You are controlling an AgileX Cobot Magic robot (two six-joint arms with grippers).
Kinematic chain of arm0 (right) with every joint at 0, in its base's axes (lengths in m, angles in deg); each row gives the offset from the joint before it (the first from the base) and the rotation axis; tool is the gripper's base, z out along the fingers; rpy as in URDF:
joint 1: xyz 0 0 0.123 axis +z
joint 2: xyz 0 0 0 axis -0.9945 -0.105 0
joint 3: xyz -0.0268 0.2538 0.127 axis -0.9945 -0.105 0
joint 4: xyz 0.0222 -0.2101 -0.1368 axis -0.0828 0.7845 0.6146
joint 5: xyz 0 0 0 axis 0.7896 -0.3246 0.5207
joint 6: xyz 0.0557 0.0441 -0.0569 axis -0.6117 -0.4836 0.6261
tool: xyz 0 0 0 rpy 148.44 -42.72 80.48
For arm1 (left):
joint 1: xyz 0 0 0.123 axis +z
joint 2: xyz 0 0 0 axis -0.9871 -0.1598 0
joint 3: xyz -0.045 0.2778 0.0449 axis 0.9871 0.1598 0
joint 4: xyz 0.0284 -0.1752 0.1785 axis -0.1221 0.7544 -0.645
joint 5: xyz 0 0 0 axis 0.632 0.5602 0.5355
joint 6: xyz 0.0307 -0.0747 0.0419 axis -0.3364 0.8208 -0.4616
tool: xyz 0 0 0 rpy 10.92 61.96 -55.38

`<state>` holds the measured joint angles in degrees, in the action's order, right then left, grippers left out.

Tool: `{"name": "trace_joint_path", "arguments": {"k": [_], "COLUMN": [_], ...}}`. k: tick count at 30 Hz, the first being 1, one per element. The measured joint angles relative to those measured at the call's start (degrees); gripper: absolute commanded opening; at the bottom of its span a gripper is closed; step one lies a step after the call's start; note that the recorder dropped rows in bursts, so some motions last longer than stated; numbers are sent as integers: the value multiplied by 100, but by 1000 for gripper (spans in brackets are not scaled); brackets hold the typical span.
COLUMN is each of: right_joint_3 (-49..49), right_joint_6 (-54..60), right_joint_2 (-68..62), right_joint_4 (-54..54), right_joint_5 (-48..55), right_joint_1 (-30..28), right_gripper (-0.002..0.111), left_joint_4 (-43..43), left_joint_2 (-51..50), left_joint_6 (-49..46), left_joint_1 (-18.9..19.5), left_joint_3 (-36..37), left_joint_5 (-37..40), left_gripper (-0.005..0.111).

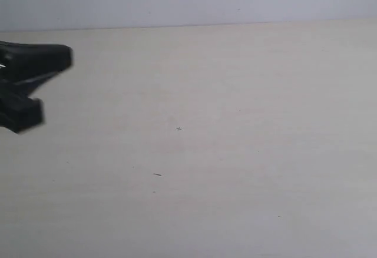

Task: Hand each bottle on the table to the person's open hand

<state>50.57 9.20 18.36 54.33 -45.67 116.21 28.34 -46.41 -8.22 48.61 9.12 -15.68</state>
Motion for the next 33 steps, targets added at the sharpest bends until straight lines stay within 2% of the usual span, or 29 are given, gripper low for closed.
{"name": "trace_joint_path", "arguments": {"k": [4, 7, 10, 14, 18, 21, 33], "right_joint_3": [0, 0, 0, 0, 0, 0, 0], "right_joint_6": [0, 0, 0, 0, 0, 0, 0], "right_joint_2": [0, 0, 0, 0, 0, 0, 0], "right_joint_4": [0, 0, 0, 0, 0, 0, 0], "right_joint_5": [0, 0, 0, -13, -13, -13, -13], "right_joint_1": [0, 0, 0, 0, 0, 0, 0], "right_gripper": [0, 0, 0, 0, 0, 0, 0], "left_joint_4": [12, -4, -61, -76, -88, -88, -29], "left_joint_2": [1292, 2354, 3289, 4109, 4671, 4731, 4731], "left_joint_6": [1008, 1223, 1163, 1134, 1149, 1158, 926], "left_joint_1": [1089, 1901, 2489, 3027, 3308, 3397, 3422], "left_joint_3": [507, 1137, 1810, 2515, 2704, 2716, 2726], "left_joint_5": [336, 294, 133, 41, 235, 376, 437], "left_gripper": [0, 0, 0, 0, 0, 0, 0]}}
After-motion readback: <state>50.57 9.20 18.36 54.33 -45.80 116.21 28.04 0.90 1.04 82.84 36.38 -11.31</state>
